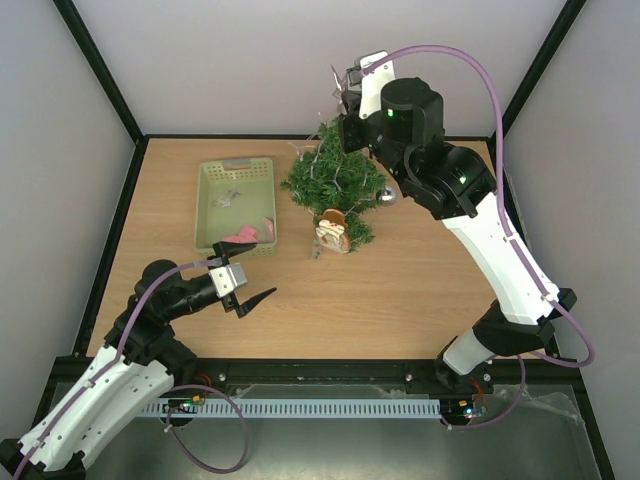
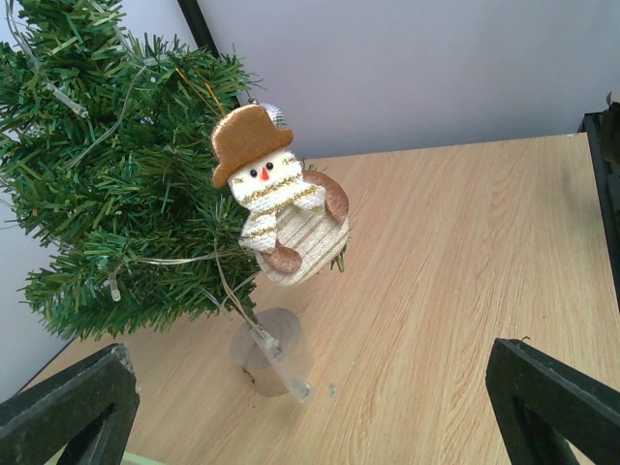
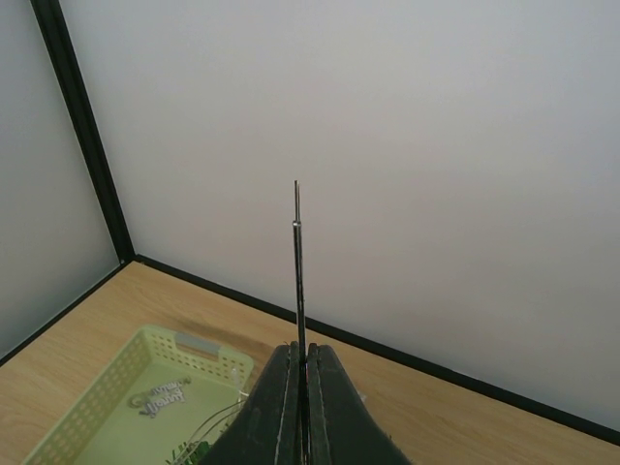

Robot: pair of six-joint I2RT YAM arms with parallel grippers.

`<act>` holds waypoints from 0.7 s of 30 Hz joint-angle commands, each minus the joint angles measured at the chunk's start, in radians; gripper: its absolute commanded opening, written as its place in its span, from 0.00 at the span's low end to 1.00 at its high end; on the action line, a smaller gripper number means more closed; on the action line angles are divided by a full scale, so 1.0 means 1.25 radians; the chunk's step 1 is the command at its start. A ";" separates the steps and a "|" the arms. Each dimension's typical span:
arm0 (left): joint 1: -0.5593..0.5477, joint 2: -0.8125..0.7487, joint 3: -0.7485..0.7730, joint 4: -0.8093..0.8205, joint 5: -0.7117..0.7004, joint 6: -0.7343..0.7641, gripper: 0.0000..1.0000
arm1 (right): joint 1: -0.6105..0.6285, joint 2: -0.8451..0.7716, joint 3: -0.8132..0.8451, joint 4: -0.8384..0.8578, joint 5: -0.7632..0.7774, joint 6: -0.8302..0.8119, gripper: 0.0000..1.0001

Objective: Decorate the small christmas tree
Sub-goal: Place the decoration item on the Christmas tree.

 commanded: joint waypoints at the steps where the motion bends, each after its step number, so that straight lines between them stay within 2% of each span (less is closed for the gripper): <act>1: -0.001 -0.009 -0.007 0.004 0.001 0.009 0.99 | -0.004 0.007 0.002 -0.025 0.014 0.004 0.02; 21: -0.001 -0.010 -0.009 0.004 0.007 0.009 0.99 | -0.004 0.019 0.001 -0.055 0.022 0.001 0.02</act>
